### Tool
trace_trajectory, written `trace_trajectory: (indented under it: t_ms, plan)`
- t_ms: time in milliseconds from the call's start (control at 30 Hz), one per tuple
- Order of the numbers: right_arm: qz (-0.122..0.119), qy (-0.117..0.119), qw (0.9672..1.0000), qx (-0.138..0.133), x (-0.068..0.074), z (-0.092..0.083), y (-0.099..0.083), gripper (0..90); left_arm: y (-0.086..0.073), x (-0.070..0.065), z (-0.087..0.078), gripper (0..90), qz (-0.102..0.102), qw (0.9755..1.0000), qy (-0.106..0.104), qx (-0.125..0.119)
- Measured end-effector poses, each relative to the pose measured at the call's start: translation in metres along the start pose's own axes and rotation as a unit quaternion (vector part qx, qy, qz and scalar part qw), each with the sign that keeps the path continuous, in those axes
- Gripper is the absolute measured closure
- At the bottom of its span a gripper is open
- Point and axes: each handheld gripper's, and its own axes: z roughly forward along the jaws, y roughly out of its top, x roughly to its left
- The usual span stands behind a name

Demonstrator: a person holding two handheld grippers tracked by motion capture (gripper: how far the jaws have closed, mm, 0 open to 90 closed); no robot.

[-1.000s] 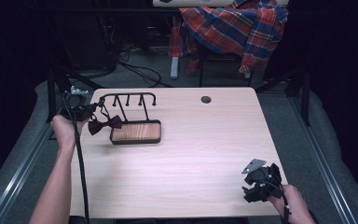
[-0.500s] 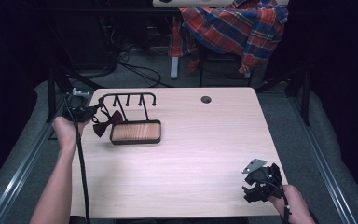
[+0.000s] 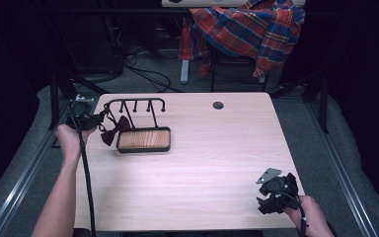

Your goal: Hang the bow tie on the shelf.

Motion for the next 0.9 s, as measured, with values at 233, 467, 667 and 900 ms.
trace_trajectory:
  t_ms: [233, 467, 667, 900]
  plan:
    - [0.000, 0.000, 1.0000, 0.000, 0.000, 0.000, 0.000, 15.0, -0.002, 0.002, -0.004, 64.1, -0.020, 0.9996, -0.015, 0.009]
    - [0.000, 0.001, 1.0000, -0.001, 0.000, 0.000, 0.000, 15.0, -0.004, 0.002, -0.011, 42.0, -0.043, 0.9988, -0.021, 0.012]
    - [-0.002, 0.002, 1.0000, 0.001, 0.000, 0.000, 0.000, 15.0, -0.007, 0.002, -0.020, 25.2, -0.046, 0.9985, -0.027, 0.016]
    - [-0.001, -0.002, 1.0000, -0.001, 0.000, 0.000, 0.000, 15.0, -0.012, -0.002, -0.027, 15.8, -0.033, 0.9990, -0.024, 0.018]
